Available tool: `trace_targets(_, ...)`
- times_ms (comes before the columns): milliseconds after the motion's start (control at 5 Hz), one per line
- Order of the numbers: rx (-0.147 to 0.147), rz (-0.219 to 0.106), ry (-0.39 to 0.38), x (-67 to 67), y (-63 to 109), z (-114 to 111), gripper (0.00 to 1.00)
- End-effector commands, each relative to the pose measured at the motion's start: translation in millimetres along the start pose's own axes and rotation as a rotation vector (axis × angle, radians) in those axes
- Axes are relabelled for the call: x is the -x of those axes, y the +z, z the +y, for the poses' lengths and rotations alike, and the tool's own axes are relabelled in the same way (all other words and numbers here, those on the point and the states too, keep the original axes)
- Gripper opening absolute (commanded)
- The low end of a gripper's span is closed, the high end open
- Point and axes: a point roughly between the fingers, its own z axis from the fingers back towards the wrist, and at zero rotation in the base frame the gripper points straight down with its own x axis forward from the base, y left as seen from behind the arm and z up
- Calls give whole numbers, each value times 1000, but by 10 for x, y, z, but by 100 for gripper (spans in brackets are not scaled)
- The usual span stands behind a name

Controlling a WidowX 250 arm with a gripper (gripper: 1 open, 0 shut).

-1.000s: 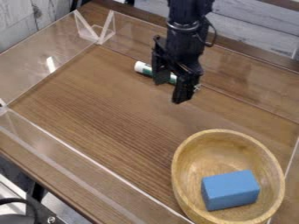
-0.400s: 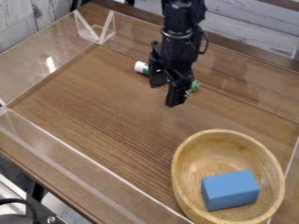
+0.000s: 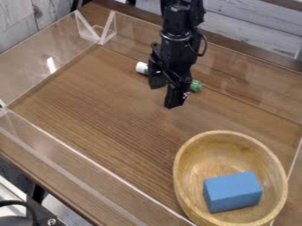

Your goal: Put the green marker in the brown bowl

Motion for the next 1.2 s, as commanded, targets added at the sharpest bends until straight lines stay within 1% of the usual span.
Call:
trace_targets(0, -35, -49, 3, -80, 138, 107, 100)
trace_targets(1000, -41, -49, -26, -115, 152, 152, 100)
